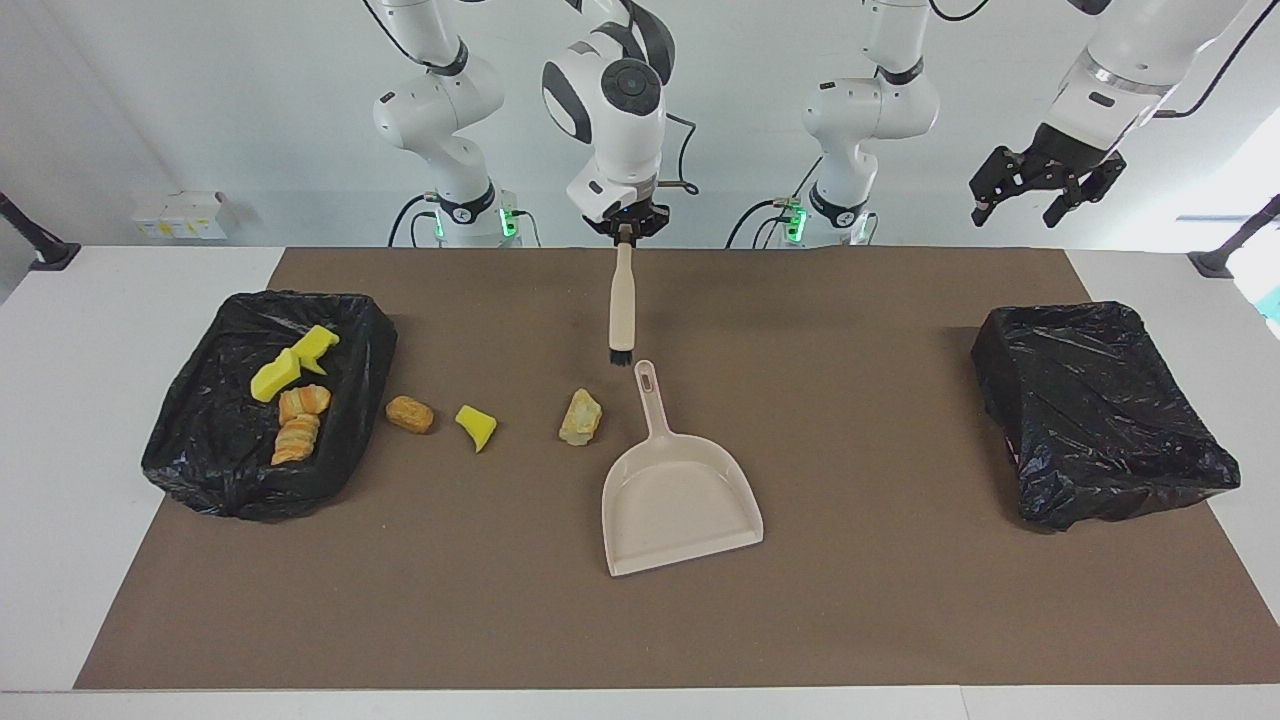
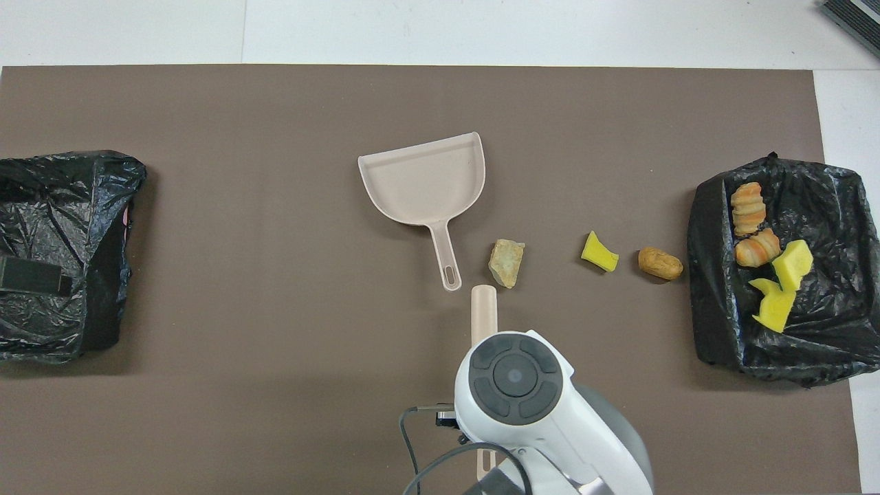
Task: Sweep and dump trash in bin
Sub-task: 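Grasp the pink brush handle with the right gripper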
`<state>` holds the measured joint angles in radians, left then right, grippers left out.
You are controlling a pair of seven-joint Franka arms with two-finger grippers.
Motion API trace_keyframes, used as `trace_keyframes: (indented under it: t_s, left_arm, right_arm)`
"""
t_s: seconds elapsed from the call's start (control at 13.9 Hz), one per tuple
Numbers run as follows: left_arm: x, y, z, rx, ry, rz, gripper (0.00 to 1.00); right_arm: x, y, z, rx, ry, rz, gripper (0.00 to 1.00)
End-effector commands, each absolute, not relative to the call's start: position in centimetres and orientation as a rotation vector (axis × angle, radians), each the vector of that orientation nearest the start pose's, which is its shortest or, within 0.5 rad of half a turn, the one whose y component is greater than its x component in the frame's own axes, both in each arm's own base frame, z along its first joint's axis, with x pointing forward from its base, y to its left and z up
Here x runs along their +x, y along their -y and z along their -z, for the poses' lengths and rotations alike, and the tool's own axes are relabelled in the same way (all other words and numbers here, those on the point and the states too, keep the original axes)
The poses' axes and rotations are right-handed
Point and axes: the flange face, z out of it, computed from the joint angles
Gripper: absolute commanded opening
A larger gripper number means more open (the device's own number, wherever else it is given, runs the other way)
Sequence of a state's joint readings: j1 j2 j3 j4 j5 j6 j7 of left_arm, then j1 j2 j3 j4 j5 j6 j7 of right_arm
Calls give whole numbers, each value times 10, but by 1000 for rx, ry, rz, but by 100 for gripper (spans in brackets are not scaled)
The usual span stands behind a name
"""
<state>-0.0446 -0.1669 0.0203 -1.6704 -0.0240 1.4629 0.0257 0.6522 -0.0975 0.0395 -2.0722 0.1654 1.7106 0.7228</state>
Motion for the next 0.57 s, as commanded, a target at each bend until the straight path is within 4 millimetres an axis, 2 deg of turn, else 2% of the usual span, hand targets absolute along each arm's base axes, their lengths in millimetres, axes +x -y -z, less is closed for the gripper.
trace_keyframes:
  t_s: [0.0,0.14,0.29,0.5]
  left_arm:
    - [489,14,-660,-3150,-65,-82,100]
    - [488,33,-658,-3149,-110,-73,100]
    - [494,71,-650,-3146,-138,-35,100]
    - [516,132,-621,-3159,-2,38,100]
  right_arm:
    - [383,-306,-460,-3213,-126,-503,0]
    - [396,-278,-455,-3254,-198,-540,0]
    - [408,-245,-448,-3351,-229,-534,0]
    - [426,-197,-440,-3441,-233,-533,0]
